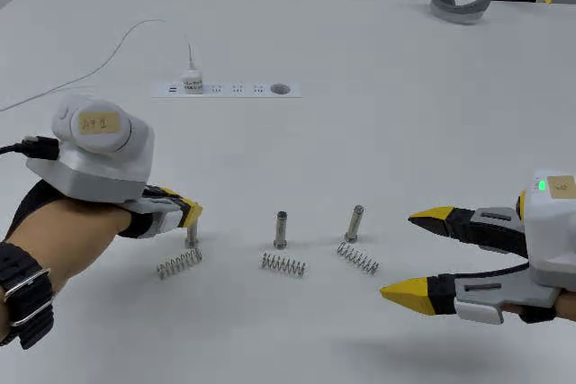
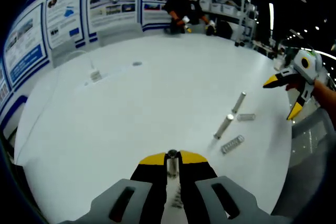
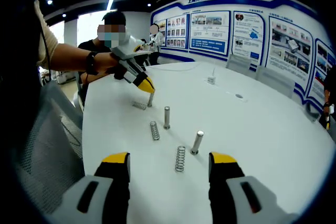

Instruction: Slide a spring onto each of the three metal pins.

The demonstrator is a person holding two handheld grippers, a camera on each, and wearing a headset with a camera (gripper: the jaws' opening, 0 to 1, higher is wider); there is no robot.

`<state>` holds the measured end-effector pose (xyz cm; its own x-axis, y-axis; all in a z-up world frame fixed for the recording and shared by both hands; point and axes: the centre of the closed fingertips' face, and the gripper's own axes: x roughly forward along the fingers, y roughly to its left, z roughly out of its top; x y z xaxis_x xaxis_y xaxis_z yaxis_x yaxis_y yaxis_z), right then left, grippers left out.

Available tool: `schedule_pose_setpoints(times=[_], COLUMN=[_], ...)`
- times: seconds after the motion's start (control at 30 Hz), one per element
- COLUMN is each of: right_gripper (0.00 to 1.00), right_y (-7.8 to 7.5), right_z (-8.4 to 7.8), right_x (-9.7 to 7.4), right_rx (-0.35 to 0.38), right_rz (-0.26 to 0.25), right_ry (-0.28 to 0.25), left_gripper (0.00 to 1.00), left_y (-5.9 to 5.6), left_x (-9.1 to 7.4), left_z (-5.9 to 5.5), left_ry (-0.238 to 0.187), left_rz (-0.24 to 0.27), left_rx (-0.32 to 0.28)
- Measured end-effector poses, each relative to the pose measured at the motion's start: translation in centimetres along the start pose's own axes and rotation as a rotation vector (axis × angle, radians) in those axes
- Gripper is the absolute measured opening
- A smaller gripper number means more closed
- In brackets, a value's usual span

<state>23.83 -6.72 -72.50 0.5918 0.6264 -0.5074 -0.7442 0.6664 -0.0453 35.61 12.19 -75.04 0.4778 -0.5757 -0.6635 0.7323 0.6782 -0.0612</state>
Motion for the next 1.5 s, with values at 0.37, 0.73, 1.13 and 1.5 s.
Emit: schedule_pose_setpoints(times=[0.37, 0.73, 1.13, 1.5], right_gripper=[0.62, 0.62, 0.62, 0.62], right_y=[0.2, 0.2, 0.1, 0.2], right_z=[0.1, 0.1, 0.0, 0.0], right_x=[0.0, 0.1, 0.1, 0.1], right_rx=[-0.005, -0.006, -0.004, -0.006], right_rz=[0.002, 0.001, 0.001, 0.003], right_ry=[0.001, 0.001, 0.002, 0.005], left_gripper=[0.07, 0.07, 0.07, 0.08], left_y=[-0.4, -0.9, -1.3, -1.4], left_x=[-0.4, -0.4, -0.2, -0.4], left_z=[-0.4, -0.6, -0.5, -0.2], left_ry=[-0.001, 0.009, 0.005, -0.018], left_rz=[-0.013, -0.031, -0.042, -0.041], left_rx=[-0.019, -0.019, 0.008, 0.047])
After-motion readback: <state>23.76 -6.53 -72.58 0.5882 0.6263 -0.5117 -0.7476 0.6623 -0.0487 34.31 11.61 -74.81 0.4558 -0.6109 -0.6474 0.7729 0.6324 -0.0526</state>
